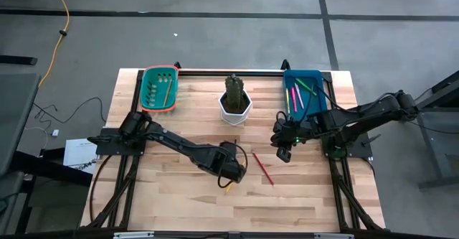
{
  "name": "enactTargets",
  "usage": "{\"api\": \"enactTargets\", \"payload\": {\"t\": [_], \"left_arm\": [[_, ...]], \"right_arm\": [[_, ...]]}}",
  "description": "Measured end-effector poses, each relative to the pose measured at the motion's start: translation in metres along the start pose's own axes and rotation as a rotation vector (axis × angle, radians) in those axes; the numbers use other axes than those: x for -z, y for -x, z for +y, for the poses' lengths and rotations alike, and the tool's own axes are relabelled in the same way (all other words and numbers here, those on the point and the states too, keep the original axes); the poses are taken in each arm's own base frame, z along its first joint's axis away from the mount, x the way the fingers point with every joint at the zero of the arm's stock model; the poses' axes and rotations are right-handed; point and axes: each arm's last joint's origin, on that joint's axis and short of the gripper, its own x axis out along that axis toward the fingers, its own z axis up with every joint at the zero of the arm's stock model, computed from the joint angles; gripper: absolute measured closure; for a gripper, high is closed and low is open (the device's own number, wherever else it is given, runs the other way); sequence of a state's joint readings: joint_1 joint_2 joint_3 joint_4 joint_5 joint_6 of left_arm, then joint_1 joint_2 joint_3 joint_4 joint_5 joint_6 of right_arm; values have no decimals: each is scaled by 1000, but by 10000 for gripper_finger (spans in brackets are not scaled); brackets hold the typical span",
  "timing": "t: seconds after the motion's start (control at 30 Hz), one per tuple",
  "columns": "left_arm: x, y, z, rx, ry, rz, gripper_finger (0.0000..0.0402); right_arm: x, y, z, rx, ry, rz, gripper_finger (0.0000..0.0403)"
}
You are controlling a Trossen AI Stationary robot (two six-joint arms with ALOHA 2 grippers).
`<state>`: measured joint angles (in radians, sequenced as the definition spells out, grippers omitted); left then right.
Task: Sort pens & pencils
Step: Put the red pencil into the green bin
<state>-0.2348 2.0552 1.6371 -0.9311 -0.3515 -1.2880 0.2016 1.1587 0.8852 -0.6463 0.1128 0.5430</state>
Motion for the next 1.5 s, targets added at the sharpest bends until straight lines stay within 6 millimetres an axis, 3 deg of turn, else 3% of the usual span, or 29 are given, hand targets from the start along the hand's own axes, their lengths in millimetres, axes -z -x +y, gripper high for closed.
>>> {"api": "enactTargets", "payload": {"t": [0.23,0.7,1.5], "left_arm": [[-3,-4,1,-8,37,15,307],[-6,-33,-7,29,100,37,307],[-10,-45,-7,28,98,69,307]], "right_arm": [[0,0,0,-1,18,1,313],[0,0,0,-13,51,10,313],[0,0,0,-14,74,8,313]]}}
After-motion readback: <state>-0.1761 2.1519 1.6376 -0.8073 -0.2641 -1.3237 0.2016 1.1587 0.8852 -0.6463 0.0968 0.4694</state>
